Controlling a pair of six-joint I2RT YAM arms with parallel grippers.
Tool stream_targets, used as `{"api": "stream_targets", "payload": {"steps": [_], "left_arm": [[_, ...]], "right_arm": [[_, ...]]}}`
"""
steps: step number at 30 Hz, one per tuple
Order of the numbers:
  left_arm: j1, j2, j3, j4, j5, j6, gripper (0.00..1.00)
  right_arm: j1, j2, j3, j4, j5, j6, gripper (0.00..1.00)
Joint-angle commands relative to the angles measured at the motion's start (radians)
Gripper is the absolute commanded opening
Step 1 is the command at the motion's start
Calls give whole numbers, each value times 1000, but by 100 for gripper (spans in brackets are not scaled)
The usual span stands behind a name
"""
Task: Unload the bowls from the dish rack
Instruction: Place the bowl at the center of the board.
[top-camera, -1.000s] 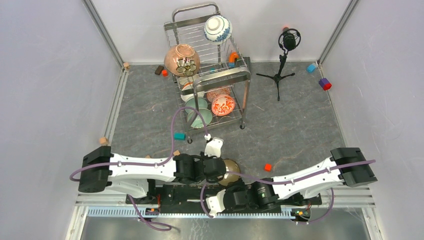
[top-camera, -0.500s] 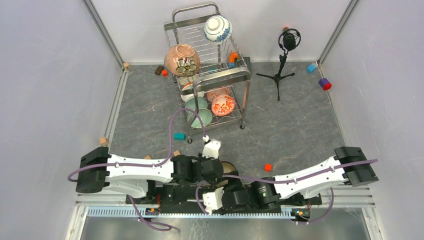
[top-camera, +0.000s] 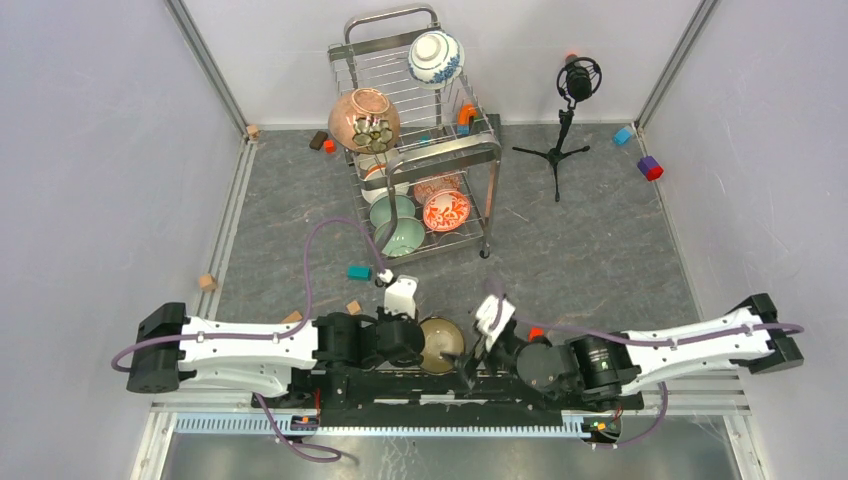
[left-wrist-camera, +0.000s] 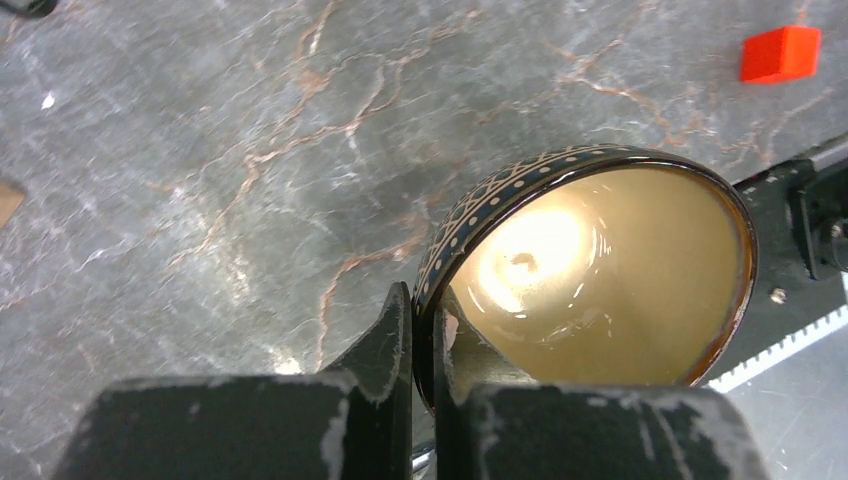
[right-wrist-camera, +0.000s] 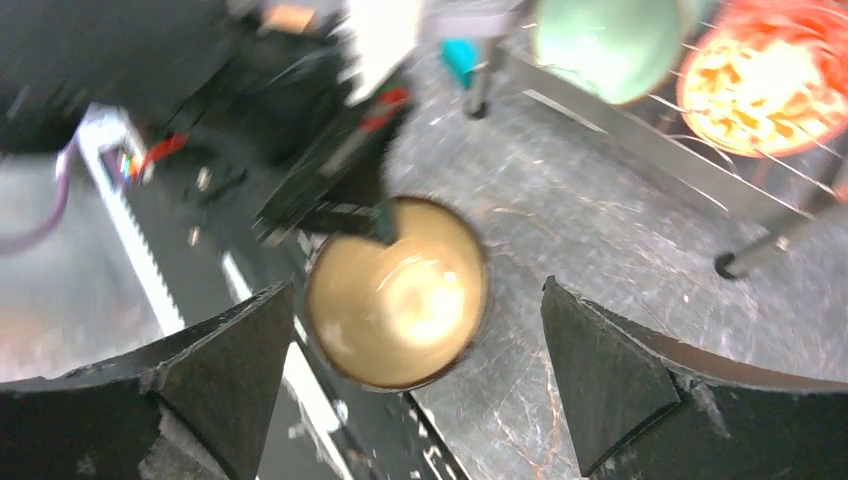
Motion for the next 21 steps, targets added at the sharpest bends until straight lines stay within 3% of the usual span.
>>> {"api": "stream_targets", "payload": {"steps": [1, 7, 12, 16, 21], "left_arm": [[-5, -65, -18, 1, -73, -153, 2], [-7, -71, -5, -56, -86, -249, 2], [-6, -29, 51, -156, -107, -337, 2], [-6, 28, 104, -223, -110, -377, 2], [-6, 72, 131, -237, -103, -394, 2]], "right_arm": [[-116, -28, 6, -24, 177, 334, 95], [-283, -19, -68, 46, -5, 411, 78], [-312, 68, -42, 46, -77, 406, 71], [-337, 118, -24, 43, -120, 396, 59], [-358, 180, -18, 47, -195, 380, 58]]}}
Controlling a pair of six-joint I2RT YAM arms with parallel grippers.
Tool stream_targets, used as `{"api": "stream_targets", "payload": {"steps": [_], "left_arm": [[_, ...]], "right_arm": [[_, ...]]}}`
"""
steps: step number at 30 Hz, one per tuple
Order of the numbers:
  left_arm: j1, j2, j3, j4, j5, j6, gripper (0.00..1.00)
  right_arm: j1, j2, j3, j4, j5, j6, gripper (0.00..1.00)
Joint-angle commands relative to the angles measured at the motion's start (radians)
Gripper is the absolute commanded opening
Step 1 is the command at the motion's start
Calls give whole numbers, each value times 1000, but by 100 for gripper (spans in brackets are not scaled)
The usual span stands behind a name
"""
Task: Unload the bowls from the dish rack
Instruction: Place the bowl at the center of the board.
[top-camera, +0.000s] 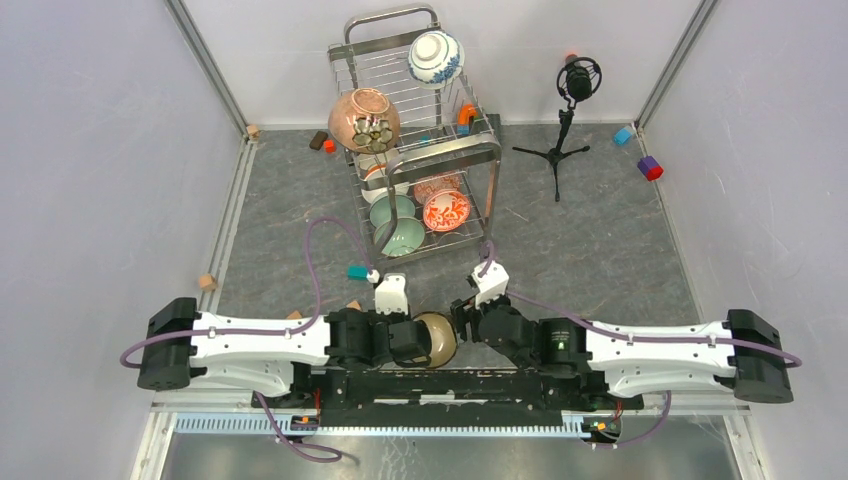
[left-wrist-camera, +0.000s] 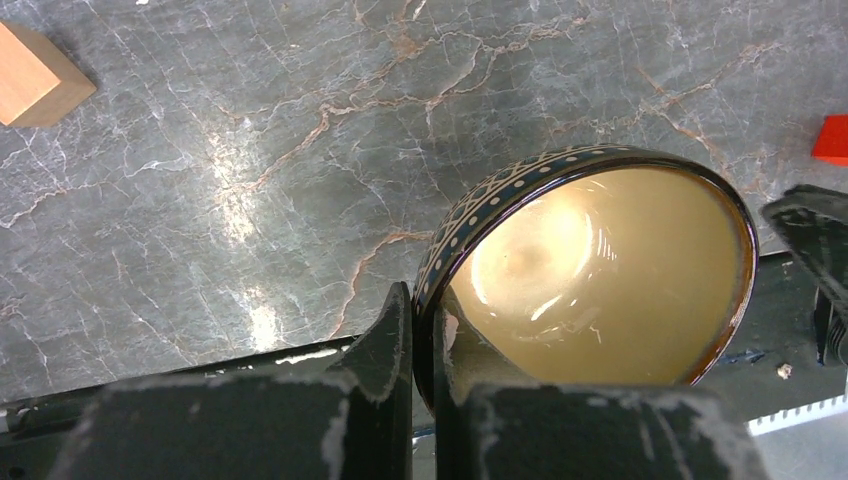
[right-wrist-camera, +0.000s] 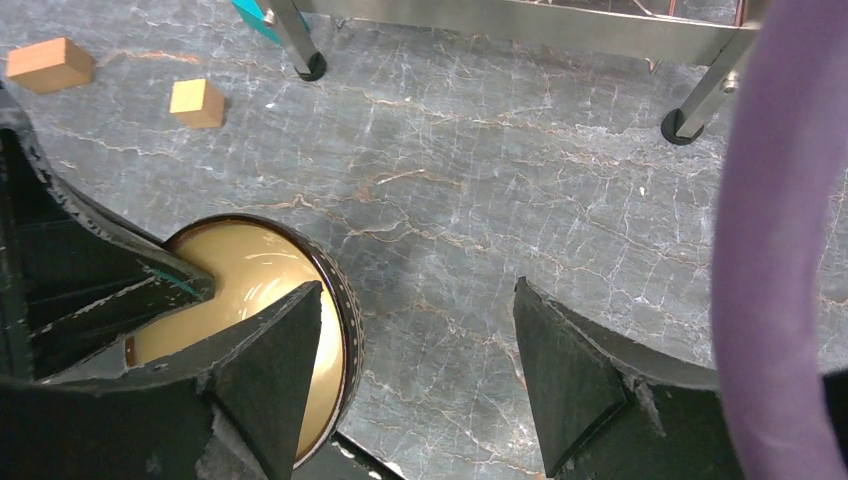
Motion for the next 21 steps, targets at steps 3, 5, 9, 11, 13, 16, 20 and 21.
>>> {"api": "stream_targets", "payload": {"steps": [3, 5, 9, 11, 13, 16, 20, 21], "left_arm": [[-5, 24, 64, 4, -63, -91, 2], [-5, 27, 66, 5, -67, -91, 2], [-5, 31, 64, 4, -70, -94, 2], [-4, 32, 64, 4, -72, -95, 2], [-5, 34, 65, 5, -72, -97, 2], [-5, 34, 64, 5, -75, -100, 2], [-5, 34, 64, 6, -78, -102, 2], [-4, 34, 65, 5, -80, -103, 2]], "right_arm": [[-13, 62, 47, -18, -225, 12, 56], [-13, 76, 42, -12, -241, 7, 53], [-13, 107, 40, -6, -281, -3, 48], [-13, 130, 40, -4, -301, -7, 48], [-13, 145, 36, 0, -317, -9, 44], [-13, 158, 28, 9, -327, -7, 36], [-13, 176, 23, 17, -348, -4, 25], [-13, 183, 23, 19, -355, -3, 23]]}}
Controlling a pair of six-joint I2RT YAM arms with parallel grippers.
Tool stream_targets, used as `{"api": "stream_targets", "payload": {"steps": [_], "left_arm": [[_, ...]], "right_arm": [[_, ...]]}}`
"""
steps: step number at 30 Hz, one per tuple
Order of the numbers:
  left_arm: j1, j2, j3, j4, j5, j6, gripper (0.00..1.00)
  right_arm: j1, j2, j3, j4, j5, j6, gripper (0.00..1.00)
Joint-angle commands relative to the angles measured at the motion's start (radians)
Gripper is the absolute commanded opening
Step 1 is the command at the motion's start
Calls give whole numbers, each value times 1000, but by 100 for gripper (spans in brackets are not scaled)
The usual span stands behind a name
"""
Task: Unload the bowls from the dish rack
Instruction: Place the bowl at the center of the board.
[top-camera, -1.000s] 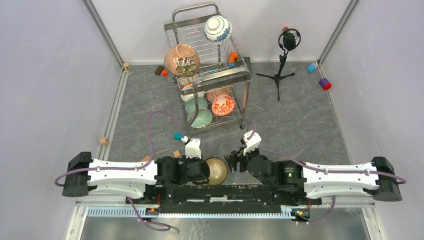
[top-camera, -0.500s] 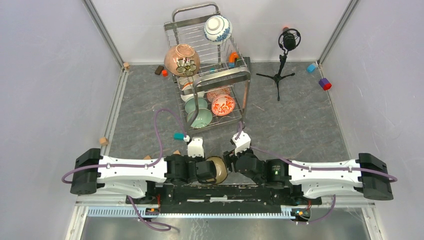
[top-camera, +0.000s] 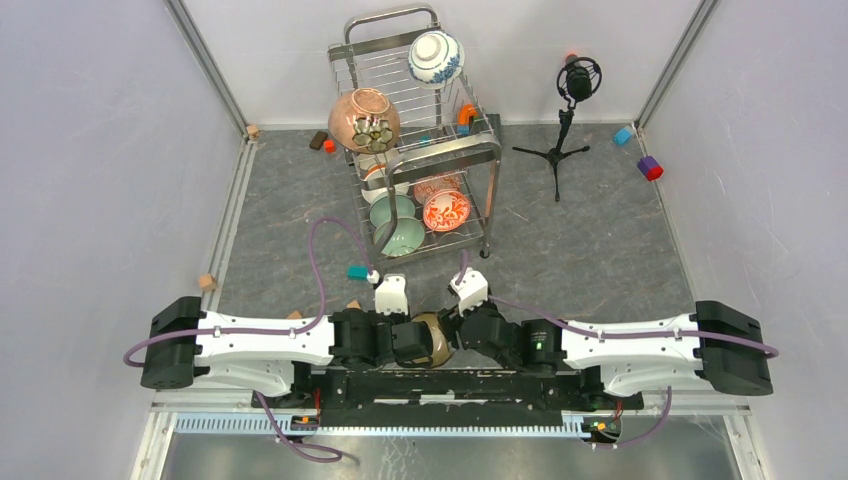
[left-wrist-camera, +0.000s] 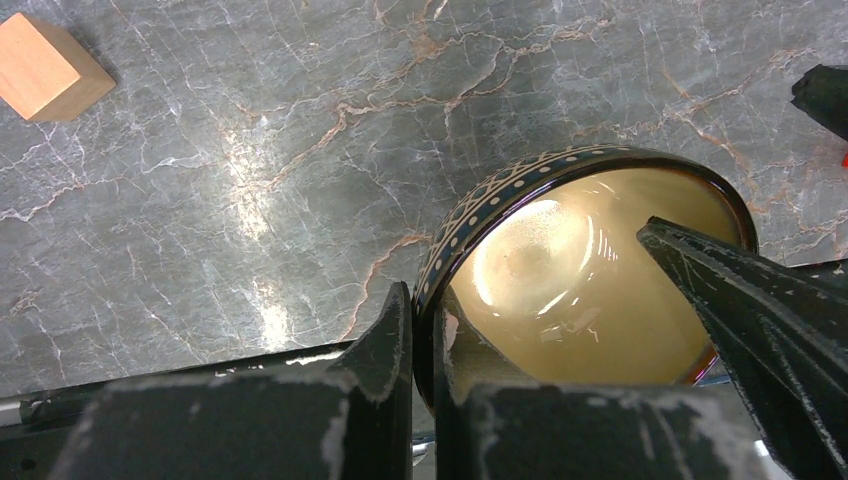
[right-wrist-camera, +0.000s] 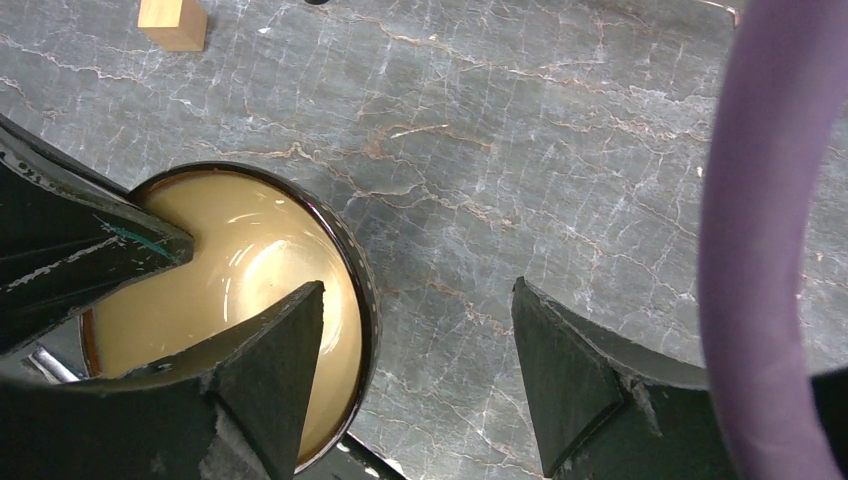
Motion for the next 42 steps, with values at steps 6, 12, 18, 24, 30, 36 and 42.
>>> {"api": "stream_targets", "payload": {"steps": [6, 12, 18, 24, 30, 36, 42], "left_arm": [[-5, 10, 57, 32, -75, -80, 2], [-5, 20, 57, 31, -74, -82, 2], [-4, 1, 47, 32, -83, -82, 2], [-5, -12, 38, 32, -89, -82, 2], [-4, -16, 45, 31, -92, -79, 2], [-5, -3, 58, 31, -92, -74, 2], [-6, 6, 64, 32, -98, -82, 2]], "right_arm": [[-3, 47, 18, -28, -303, 25, 3], [-4, 33, 4, -21, -302, 32, 36], [-2, -58, -18, -40, -246, 31, 92], [-2, -144, 17, -156, -157, 0, 74], [-2, -200, 6, -188, -133, 10, 46], [-2, -201, -3, -167, -156, 39, 34], [-2, -248, -52, -71, -170, 154, 62]]}}
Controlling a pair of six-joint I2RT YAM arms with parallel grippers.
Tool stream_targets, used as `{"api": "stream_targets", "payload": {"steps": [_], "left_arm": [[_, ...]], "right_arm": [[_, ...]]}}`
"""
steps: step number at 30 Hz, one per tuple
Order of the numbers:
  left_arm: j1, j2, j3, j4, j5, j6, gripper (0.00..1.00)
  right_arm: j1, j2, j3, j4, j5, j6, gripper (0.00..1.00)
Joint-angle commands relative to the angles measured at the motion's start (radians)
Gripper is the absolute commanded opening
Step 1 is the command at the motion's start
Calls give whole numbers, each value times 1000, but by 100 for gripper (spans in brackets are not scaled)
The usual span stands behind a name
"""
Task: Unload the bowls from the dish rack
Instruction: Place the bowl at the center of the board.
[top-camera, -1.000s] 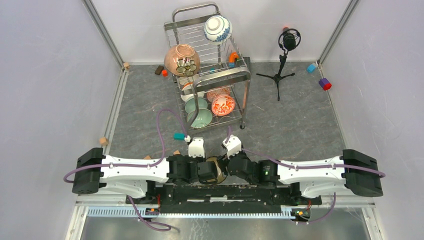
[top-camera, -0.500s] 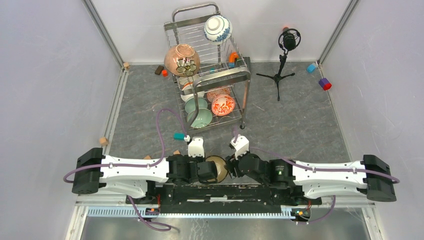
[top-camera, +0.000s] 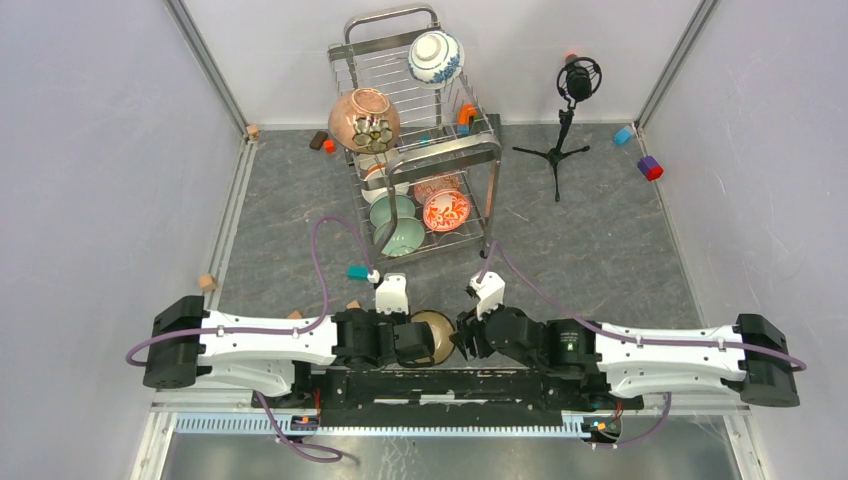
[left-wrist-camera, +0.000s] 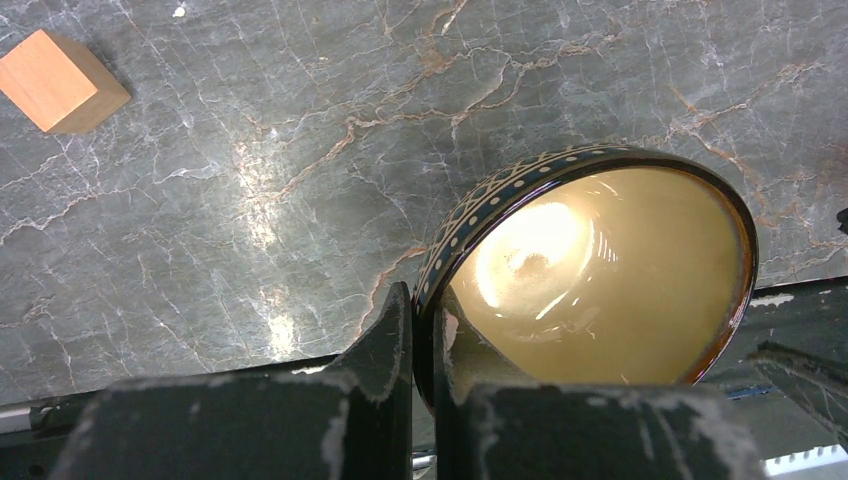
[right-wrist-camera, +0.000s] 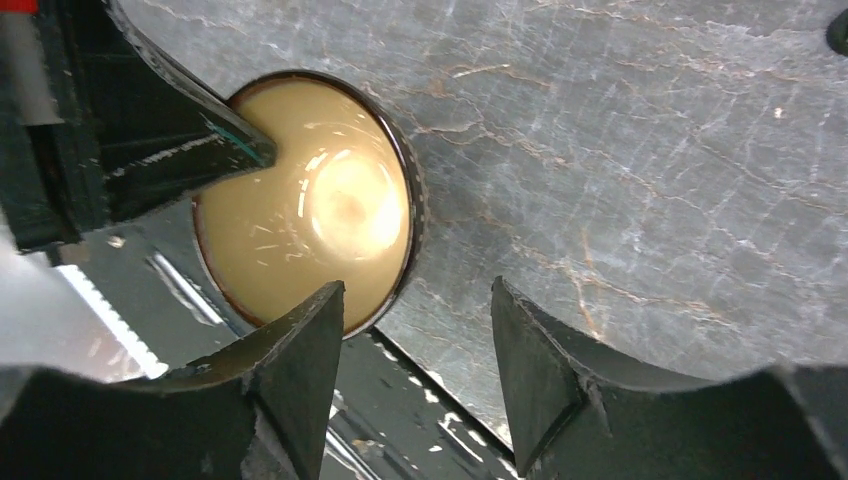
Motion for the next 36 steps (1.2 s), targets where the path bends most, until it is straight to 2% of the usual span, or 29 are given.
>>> {"api": "stream_targets", "payload": {"steps": [1, 7, 17, 21, 24, 27, 30, 36], "left_arm": [[-5, -7, 62, 34, -72, -83, 2], [-4, 17, 85, 36, -81, -92, 2], [-5, 28, 108, 36, -81, -91, 2], [-5, 34, 118, 37, -83, -91, 2], [-3, 42, 121, 41, -81, -91, 2], [-6, 49, 117, 65, -73, -83, 2], [-5, 57, 116, 81, -66, -67, 3], [-4, 49, 95, 112, -49, -39, 32]], "right_arm": [[0, -53, -43, 117, -15, 121, 62], [0, -11, -64, 167, 0, 220, 53], [-11, 90, -29, 137, 47, 217, 36], [-18, 120, -12, 104, 56, 211, 32], [-25, 131, -7, 101, 56, 207, 21], [-28, 141, 3, 93, 55, 196, 2], [-29, 151, 21, 68, 68, 182, 0], [-29, 130, 43, -4, 113, 156, 0]]}}
